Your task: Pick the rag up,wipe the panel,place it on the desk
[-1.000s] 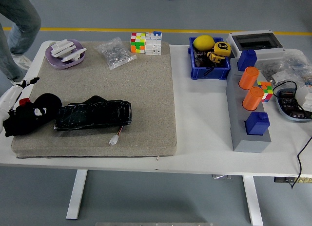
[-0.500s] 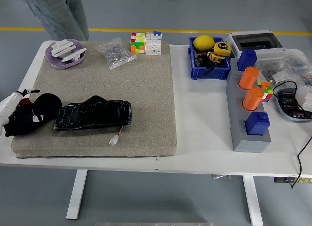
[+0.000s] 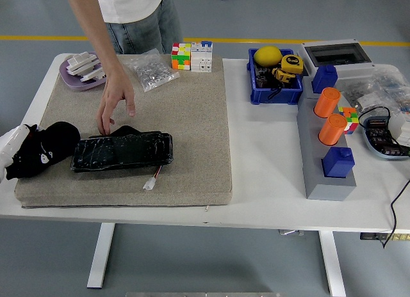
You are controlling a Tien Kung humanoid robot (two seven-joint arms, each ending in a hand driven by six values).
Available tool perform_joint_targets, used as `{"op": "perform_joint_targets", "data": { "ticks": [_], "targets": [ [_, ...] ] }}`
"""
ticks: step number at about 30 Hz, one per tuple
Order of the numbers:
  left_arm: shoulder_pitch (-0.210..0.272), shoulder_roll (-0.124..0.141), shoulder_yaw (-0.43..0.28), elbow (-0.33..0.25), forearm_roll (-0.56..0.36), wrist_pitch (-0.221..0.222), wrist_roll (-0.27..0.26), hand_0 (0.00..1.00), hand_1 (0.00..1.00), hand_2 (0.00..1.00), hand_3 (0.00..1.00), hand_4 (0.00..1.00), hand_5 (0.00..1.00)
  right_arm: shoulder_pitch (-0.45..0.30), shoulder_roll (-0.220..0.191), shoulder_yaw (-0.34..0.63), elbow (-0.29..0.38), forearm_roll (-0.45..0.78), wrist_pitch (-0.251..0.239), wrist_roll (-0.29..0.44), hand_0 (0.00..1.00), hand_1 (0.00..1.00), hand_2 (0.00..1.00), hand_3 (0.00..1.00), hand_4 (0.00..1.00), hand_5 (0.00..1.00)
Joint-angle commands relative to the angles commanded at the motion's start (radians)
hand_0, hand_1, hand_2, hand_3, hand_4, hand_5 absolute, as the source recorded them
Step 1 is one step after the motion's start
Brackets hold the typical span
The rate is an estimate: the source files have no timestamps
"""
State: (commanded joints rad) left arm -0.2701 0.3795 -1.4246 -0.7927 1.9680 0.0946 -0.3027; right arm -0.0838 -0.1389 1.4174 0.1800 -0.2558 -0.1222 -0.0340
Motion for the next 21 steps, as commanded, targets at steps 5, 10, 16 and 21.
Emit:
{"op": "perform_joint_targets", "data": {
  "ticks": [5, 10, 16, 21],
  "targets": [
    [0.006, -0.006, 0.001, -0.003, 0.012, 0.017, 0.005, 0.287, 0.270, 0.534, 0.409, 0.002, 0.002, 0.002, 0.002, 0.010, 0.000, -0.004, -0.001, 0.002, 0.533, 0.603, 0.652, 0.580, 0.998, 0.474],
    [0.023, -0.011, -0.001, -0.020, 0.002, 0.025, 0.011, 0.290, 0.221, 0.522, 0.391, 0.002, 0.002, 0.004, 0.004, 0.010, 0.000, -0.003, 0.000, 0.003, 0.534, 0.603, 0.651, 0.580, 0.998, 0.474],
    [0.090, -0.041, -0.073, -0.161, 0.057, 0.021, 0.082, 0.284, 0.202, 0.529, 0.387, 0.002, 0.002, 0.005, 0.007, -0.002, 0.000, 0.009, 0.000, 0.002, 0.534, 0.603, 0.651, 0.579, 0.998, 0.474],
    [0.142, -0.064, -0.108, -0.317, 0.076, 0.008, 0.144, 0.281, 0.194, 0.537, 0.390, 0.002, 0.002, 0.005, 0.011, 0.003, 0.000, 0.004, 0.002, 0.003, 0.534, 0.604, 0.651, 0.580, 0.998, 0.475]
  ]
}}
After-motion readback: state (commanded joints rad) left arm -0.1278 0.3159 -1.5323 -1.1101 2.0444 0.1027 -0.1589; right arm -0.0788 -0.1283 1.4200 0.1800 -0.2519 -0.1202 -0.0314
